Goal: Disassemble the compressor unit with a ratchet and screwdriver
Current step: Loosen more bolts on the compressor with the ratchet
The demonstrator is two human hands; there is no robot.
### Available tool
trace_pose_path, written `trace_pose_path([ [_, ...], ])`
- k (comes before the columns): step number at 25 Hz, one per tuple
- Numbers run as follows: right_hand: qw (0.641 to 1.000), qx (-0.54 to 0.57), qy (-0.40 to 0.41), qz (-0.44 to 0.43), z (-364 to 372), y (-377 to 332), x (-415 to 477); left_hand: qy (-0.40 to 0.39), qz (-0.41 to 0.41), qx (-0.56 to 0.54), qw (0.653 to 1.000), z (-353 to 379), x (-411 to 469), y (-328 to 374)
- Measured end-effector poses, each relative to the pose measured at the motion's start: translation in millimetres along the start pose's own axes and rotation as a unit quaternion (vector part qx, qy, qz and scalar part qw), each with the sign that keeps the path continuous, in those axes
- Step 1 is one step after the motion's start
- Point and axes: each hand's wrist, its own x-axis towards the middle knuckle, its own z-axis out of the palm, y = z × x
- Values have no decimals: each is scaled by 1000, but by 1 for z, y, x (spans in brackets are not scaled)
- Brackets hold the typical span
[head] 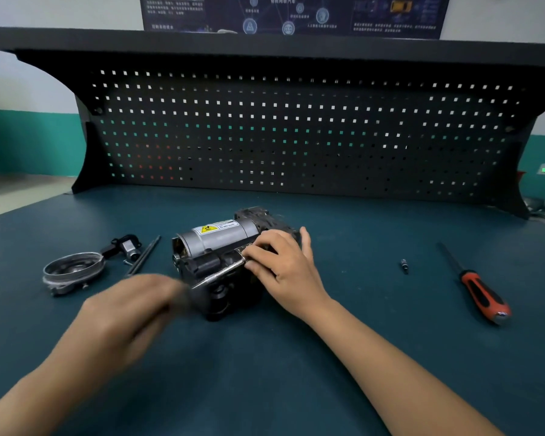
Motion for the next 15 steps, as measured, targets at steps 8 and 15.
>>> trace_pose_path([
  [8,986,-103,94,-96,7,-3,-8,108,-478,-363,792,15,4,-11],
  [15,984,-47,128,-115,9,-7,-3,98,-412,-294,857,4,19,-11],
])
